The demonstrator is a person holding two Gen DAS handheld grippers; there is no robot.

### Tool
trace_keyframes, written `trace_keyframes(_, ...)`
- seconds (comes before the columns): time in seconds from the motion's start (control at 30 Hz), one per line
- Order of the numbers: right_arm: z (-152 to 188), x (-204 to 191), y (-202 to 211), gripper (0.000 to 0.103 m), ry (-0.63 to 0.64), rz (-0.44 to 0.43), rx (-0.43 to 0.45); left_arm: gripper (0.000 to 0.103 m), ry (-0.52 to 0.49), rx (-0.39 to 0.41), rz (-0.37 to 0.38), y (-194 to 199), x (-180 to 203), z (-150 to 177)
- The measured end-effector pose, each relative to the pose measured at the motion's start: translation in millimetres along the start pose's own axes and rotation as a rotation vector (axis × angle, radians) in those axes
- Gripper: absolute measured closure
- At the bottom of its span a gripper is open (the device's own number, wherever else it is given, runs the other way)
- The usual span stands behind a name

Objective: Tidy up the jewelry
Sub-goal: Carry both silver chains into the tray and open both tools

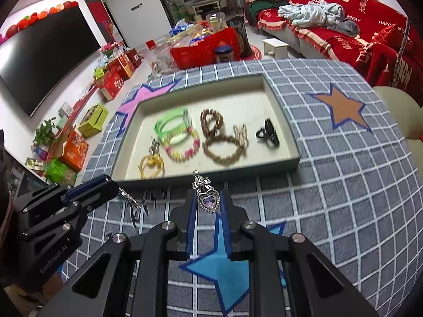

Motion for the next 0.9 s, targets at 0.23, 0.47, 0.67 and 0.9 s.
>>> trace_keyframes(0.23,-28,2,-13,0.084,-0.032,-0.018,0.005,0.076,-0.004,0.028,-0.024,-10,-14,-30)
trace_keyframes(0.47,-45,5,-35,0.084,-0.034,-0.009,-0.008,0.076,0.022,0.031,-0.042,-30,-27,-47)
trace_keyframes(0.67,-48,11,-49,0.084,-0.045,0.000,-0.021,0.076,0.038,0.015,-0.048,-49,-36,-48)
trace_keyframes(0.9,-50,20,-64,0.084,-0.059,0.018,-0.039,0.076,0.055,-0.012,-0.052,-70,-44,-42)
Point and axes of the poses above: each gripper's, at about its wrist camera, not at the fingertips, and y roughly against the way its jaws point, x to its right, z to its underside, the point moved 7 cm from there along -y, roughly the way its jaws point, and after that the axes turned 2 degrees about -y, right-handed, at the moved point
